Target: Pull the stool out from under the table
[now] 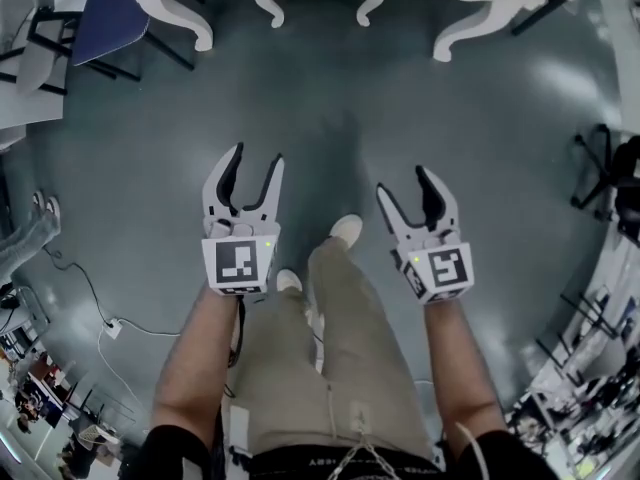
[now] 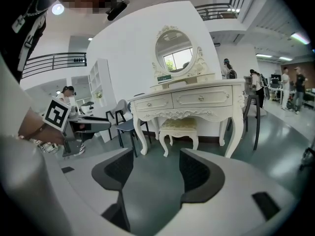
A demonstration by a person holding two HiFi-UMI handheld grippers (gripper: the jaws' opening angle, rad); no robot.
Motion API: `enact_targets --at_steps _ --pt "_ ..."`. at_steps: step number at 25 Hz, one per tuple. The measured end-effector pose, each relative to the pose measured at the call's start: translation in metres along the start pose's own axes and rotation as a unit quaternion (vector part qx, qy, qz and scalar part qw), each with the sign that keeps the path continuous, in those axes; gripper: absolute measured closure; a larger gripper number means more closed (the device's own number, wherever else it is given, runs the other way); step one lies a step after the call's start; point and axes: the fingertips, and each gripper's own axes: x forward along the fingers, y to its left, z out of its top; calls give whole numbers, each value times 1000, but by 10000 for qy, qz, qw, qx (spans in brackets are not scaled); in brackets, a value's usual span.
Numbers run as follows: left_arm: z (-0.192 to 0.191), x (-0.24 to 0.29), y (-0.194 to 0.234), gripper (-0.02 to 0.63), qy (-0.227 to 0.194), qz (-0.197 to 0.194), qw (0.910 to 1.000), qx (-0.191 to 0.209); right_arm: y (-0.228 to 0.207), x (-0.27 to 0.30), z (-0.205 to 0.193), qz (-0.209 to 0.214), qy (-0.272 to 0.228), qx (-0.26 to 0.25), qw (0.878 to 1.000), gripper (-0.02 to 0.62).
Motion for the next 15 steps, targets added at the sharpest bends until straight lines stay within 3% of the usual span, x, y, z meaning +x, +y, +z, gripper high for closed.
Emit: enact_targets --at_steps 6,15 --pt "33 18 6 383 -355 176 9992 36 -23 13 12 121 87 -191 9997 330" --pt "7 56 30 383 19 -46 10000 -49 -30 64 29 142 106 -59 9998 330"
